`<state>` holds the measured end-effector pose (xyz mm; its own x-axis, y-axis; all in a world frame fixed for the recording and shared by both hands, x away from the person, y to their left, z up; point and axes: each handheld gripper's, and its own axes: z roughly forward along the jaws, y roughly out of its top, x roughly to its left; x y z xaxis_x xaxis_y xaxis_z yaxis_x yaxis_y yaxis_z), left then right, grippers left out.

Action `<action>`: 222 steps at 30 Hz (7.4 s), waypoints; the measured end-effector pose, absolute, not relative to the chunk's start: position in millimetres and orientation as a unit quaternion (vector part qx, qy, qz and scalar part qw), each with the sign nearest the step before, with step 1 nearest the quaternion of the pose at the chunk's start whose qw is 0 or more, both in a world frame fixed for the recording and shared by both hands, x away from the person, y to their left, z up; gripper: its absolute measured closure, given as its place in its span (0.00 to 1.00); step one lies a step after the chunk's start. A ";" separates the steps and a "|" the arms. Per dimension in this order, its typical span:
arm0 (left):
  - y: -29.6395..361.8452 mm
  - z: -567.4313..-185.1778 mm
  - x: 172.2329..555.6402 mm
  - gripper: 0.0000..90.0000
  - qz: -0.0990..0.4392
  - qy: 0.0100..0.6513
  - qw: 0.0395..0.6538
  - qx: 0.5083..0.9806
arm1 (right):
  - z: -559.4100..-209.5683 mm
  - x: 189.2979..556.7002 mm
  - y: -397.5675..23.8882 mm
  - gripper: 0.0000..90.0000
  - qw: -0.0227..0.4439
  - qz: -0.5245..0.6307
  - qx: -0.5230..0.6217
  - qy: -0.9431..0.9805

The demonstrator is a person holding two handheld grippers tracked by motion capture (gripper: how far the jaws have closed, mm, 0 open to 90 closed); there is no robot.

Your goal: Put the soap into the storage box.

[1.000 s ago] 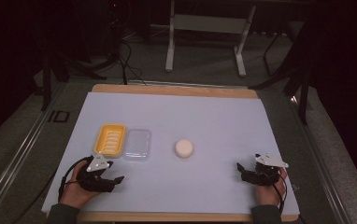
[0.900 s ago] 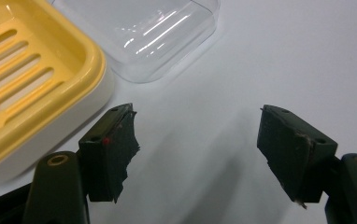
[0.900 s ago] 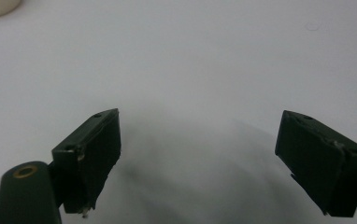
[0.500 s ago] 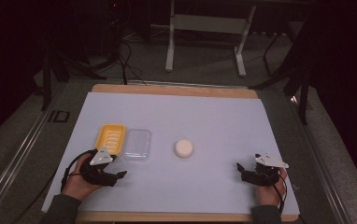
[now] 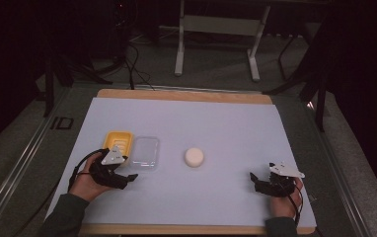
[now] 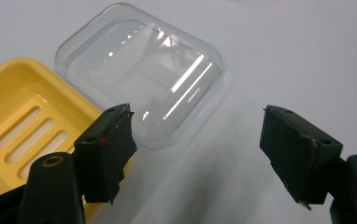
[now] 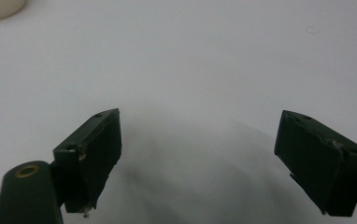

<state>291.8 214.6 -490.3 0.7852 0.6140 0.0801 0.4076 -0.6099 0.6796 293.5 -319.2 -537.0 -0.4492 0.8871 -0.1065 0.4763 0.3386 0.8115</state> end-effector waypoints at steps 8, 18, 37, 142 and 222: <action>207.9 -483.6 300.6 0.29 0.156 0.278 0.324 0.891 | -537.0 293.5 -319.1 0.16 0.280 0.366 0.444 0.769; 193.9 -476.8 314.2 0.28 0.154 0.260 0.314 0.900 | -537.0 293.6 -319.2 0.16 0.279 0.366 0.444 0.769; 167.3 -471.2 331.7 0.28 0.145 0.232 0.297 0.915 | -537.0 293.6 -319.4 0.16 0.279 0.367 0.443 0.769; 54.5 -478.1 390.0 0.17 0.074 0.143 0.204 0.966 | -536.6 292.6 -320.1 0.17 0.277 0.374 0.438 0.769; -17.7 -504.8 418.0 0.25 0.020 0.114 0.120 0.986 | -536.7 292.8 -320.1 0.16 0.275 0.376 0.436 0.770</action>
